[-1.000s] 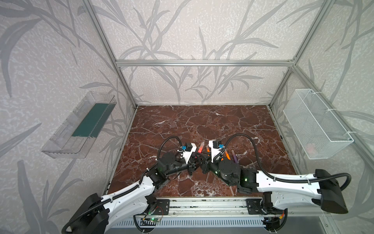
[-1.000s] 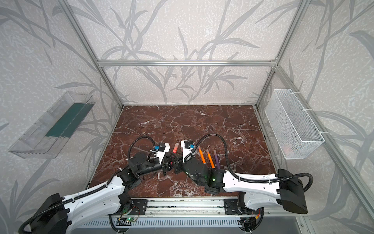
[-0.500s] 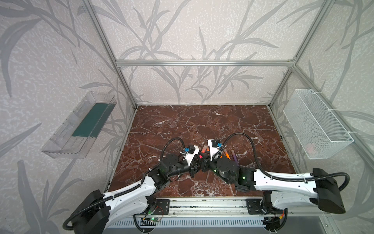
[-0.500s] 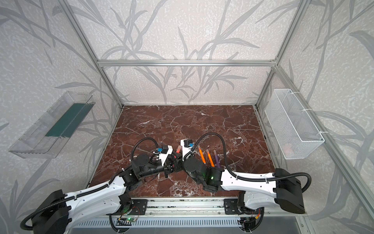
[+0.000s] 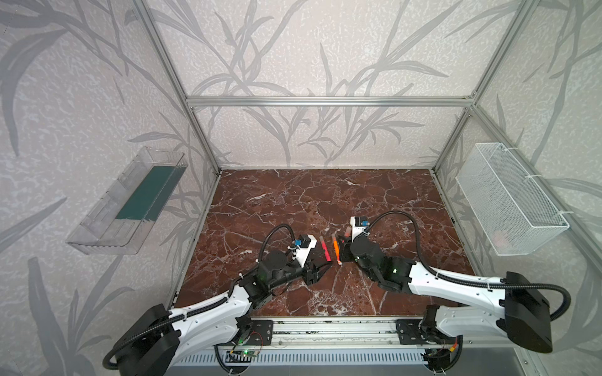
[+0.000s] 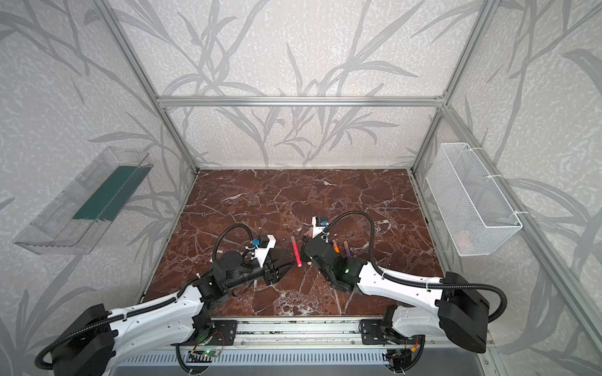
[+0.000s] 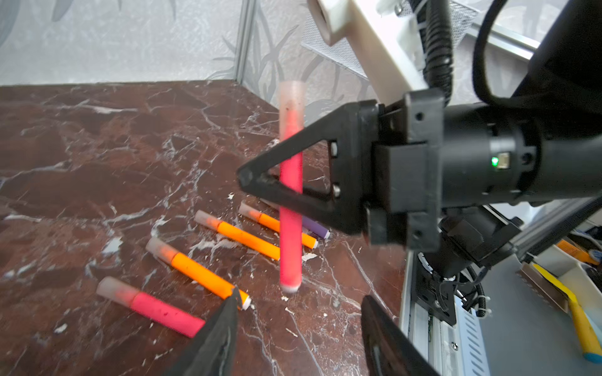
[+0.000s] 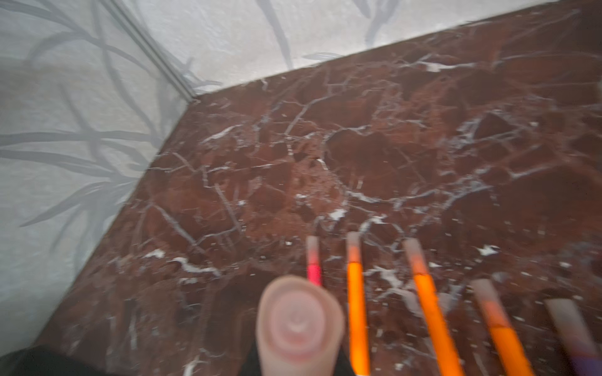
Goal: Insert the pens into the pen caps
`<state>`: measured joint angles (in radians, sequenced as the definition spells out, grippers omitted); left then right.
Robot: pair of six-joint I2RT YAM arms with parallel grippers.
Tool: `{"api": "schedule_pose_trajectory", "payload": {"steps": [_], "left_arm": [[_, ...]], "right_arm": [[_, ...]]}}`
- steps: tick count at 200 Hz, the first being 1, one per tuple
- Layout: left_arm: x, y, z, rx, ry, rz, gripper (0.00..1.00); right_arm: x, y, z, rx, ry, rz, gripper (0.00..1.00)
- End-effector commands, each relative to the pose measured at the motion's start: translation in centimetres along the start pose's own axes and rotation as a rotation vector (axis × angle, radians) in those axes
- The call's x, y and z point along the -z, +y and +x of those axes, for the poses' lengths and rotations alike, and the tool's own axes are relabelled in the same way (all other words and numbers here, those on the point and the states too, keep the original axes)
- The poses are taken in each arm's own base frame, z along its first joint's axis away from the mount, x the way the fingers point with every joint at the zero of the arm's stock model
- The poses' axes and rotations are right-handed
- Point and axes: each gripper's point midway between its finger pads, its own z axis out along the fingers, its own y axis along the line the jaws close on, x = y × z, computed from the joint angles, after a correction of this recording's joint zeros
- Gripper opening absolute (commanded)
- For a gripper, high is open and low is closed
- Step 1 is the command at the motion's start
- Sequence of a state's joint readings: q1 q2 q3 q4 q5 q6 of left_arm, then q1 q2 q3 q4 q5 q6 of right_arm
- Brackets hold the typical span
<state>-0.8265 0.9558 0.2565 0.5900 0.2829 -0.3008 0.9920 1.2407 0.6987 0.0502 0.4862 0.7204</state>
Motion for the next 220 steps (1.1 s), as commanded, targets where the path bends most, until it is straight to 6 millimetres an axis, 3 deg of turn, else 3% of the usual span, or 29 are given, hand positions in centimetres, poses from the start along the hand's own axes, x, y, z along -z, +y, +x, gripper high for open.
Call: {"api": "schedule_pose_trajectory", "payload": {"steps": [1, 16, 36, 82, 90, 109, 121, 128, 154, 176, 193, 206, 220], "left_arm": [[0.7, 3.9, -0.8, 0.024, -0.040, -0.240, 0.67], [1.7, 6.4, -1.0, 0.056, -0.052, -0.388, 0.71], [3.3, 9.0, -1.2, 0.101, -0.074, -0.548, 0.78], [6.7, 12.6, -1.1, 0.182, -0.084, -0.768, 0.84], [7.3, 13.1, -1.0, 0.200, -0.084, -0.793, 0.85], [8.8, 14.4, -0.8, 0.251, -0.082, -0.847, 0.89], [10.0, 15.3, -0.6, 0.290, -0.084, -0.896, 0.92], [10.6, 15.8, -0.5, 0.309, -0.086, -0.924, 0.99], [11.7, 16.3, -0.9, 0.323, -0.068, -0.960, 0.99], [12.2, 16.4, -1.4, 0.317, -0.045, -0.993, 0.99], [13.1, 16.6, -2.2, 0.305, -0.060, -1.041, 0.99], [13.7, 16.8, -3.2, 0.262, -0.073, -1.076, 0.99], [16.9, 17.7, -4.3, 0.264, -0.125, -1.256, 0.99]], "right_arm": [[-0.7, -4.8, 2.1, 0.073, 0.144, 0.154, 0.05], [-1.6, -6.7, 3.1, 0.097, 0.229, 0.223, 0.05], [-3.1, -7.6, 4.6, 0.135, 0.337, 0.249, 0.05], [-6.6, -5.5, 9.0, 0.242, 0.615, 0.195, 0.06], [-7.3, -5.9, 10.3, 0.250, 0.657, 0.210, 0.04], [-8.1, -6.1, 11.2, 0.243, 0.667, 0.221, 0.04], [-8.2, -6.5, 11.2, 0.246, 0.664, 0.241, 0.04], [-8.2, -6.6, 11.0, 0.247, 0.657, 0.251, 0.05], [-7.9, -6.8, 10.6, 0.241, 0.633, 0.259, 0.16], [-7.5, -6.6, 9.9, 0.235, 0.612, 0.250, 0.41], [-7.0, -6.4, 9.2, 0.237, 0.593, 0.237, 0.53], [-5.9, -5.5, 7.2, 0.226, 0.539, 0.205, 0.59], [-4.6, -4.5, 5.1, 0.215, 0.494, 0.170, 0.63]]}}
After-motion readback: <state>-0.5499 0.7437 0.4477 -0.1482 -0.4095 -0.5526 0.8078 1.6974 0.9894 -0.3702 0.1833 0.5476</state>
